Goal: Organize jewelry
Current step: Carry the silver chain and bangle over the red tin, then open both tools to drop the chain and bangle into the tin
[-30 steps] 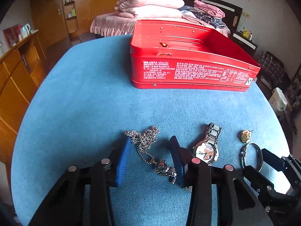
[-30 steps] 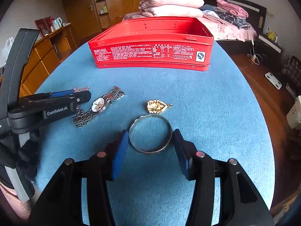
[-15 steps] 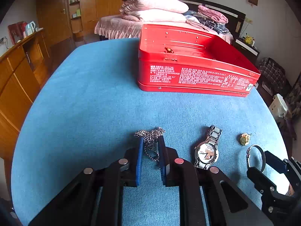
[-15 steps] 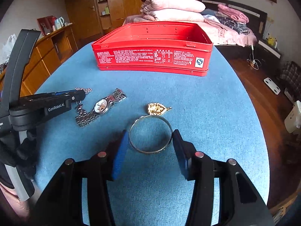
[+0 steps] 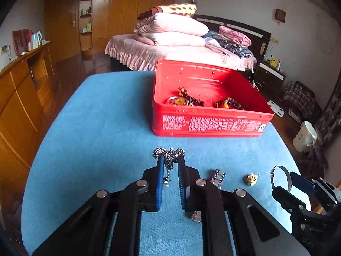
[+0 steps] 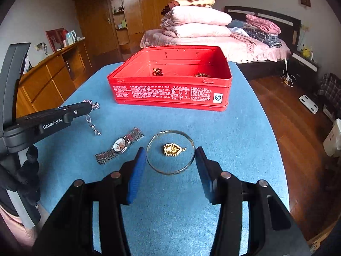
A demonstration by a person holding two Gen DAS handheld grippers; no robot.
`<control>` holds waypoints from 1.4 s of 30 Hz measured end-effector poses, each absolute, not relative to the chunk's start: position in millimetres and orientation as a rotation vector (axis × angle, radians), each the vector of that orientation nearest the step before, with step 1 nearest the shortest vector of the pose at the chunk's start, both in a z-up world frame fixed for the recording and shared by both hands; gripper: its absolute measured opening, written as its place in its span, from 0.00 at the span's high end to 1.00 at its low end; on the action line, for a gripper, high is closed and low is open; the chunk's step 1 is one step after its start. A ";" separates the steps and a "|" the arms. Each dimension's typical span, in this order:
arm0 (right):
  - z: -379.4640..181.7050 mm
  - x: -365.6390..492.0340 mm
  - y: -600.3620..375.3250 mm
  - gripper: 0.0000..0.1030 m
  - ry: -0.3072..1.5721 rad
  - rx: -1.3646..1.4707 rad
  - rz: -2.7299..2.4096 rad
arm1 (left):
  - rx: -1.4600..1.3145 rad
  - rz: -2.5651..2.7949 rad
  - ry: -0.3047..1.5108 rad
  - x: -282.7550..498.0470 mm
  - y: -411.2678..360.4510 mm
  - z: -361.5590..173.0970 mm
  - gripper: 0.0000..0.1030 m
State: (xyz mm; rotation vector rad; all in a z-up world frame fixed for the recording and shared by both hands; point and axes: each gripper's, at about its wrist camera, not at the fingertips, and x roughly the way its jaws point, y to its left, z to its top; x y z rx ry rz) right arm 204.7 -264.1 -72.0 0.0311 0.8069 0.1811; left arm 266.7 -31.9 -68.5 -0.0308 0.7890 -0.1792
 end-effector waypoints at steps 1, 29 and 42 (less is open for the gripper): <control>-69.2 207.1 -265.3 0.55 0.801 0.031 0.179 | -0.032 -0.181 0.780 267.6 -32.7 -65.1 0.87; -41.6 354.3 -280.2 0.55 0.775 0.067 0.174 | -0.082 -0.211 0.751 401.3 -77.3 -37.3 0.87; -67.6 396.2 -272.9 0.54 0.860 0.053 0.149 | -0.084 -0.186 0.858 432.8 -80.8 -76.1 0.87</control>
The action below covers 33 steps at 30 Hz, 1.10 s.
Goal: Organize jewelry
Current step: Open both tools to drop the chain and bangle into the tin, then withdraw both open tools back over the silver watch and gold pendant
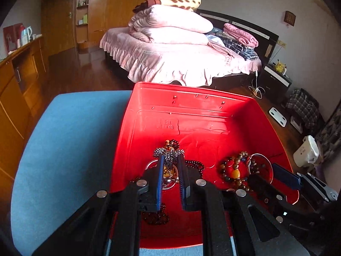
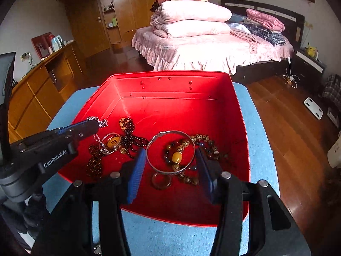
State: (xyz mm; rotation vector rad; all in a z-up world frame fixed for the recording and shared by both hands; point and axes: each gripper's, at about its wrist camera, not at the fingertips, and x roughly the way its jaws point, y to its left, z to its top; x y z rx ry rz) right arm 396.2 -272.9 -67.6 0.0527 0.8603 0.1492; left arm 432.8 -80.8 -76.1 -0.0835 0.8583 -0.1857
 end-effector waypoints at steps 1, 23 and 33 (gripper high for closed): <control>-69.4 397.0 -272.8 0.54 0.866 0.051 0.147 | -0.088 -0.187 0.867 433.2 -80.1 -77.6 0.87; -51.6 335.7 -286.8 0.53 0.780 0.097 0.153 | -0.078 -0.119 0.764 369.3 -51.4 -51.9 0.56; -62.1 276.4 -286.2 0.53 0.783 0.102 0.156 | -0.051 -0.111 0.778 318.1 -47.3 -67.9 0.53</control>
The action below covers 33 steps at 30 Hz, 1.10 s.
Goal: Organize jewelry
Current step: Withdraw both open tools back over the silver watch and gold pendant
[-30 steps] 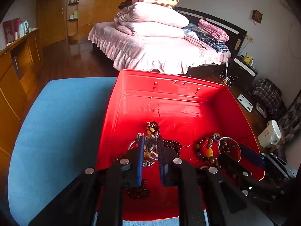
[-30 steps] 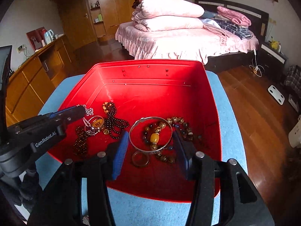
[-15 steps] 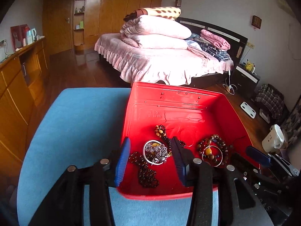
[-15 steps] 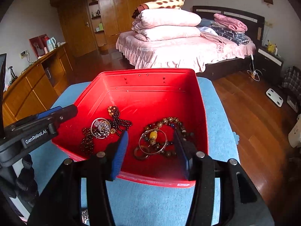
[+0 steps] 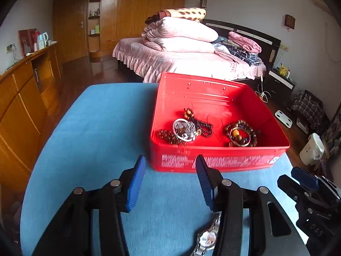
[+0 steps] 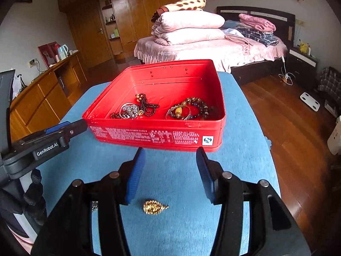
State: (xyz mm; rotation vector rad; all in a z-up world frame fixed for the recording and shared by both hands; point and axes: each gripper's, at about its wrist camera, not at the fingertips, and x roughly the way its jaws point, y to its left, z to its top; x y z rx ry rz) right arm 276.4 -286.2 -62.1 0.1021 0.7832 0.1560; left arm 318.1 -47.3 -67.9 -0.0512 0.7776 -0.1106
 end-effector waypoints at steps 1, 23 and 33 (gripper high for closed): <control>-63.5 272.1 -285.8 0.53 0.787 0.104 0.155 | -0.052 -0.112 0.786 315.4 -46.4 -70.0 0.53; -117.6 236.6 -265.8 0.53 0.892 0.081 0.175 | 0.039 -0.126 0.861 264.5 -63.3 -122.8 0.40; -117.5 239.1 -263.3 0.61 0.884 0.054 0.153 | 0.045 -0.152 0.851 253.7 -66.2 -123.5 0.39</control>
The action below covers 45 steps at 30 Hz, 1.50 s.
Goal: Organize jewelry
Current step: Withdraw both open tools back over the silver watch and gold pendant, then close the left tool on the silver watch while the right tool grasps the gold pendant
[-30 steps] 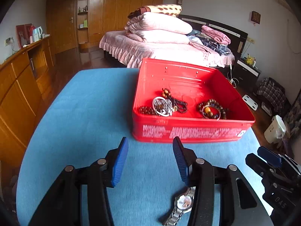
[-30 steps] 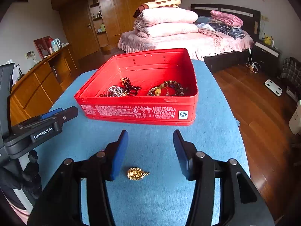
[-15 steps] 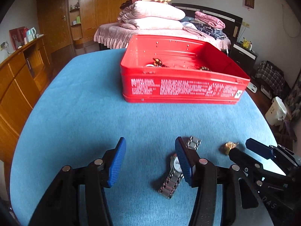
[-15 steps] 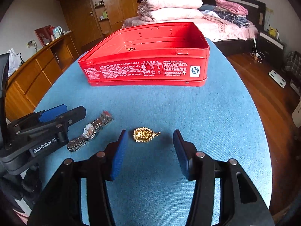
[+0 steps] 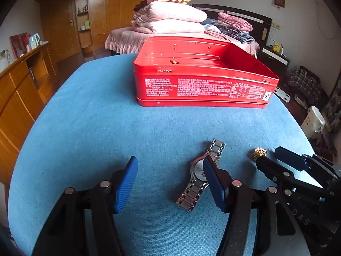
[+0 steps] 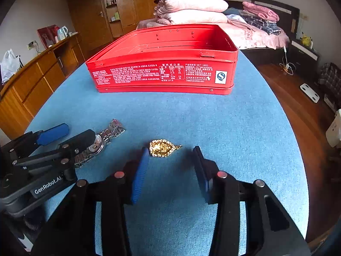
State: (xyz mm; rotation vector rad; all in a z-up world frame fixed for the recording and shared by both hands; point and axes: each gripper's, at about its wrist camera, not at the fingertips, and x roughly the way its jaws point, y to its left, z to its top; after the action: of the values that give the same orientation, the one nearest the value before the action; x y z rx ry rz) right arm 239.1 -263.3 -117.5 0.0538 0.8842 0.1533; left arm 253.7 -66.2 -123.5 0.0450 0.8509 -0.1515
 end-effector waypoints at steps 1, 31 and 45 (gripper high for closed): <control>-117.5 239.4 -263.1 0.61 0.884 0.051 0.153 | 0.048 -0.149 0.849 253.3 -66.3 -123.9 0.38; -118.8 241.1 -270.2 0.79 0.896 0.058 0.152 | 0.071 -0.268 0.893 256.4 -83.0 -129.0 0.70; -118.9 240.7 -270.0 0.80 0.893 0.060 0.153 | 0.023 -0.229 0.881 259.6 -71.0 -124.4 0.70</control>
State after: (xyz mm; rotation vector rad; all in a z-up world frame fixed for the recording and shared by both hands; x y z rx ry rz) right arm 240.7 -270.0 -118.9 0.0602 0.8927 0.1529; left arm 259.6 -71.0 -124.4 0.0229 0.8807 -0.2286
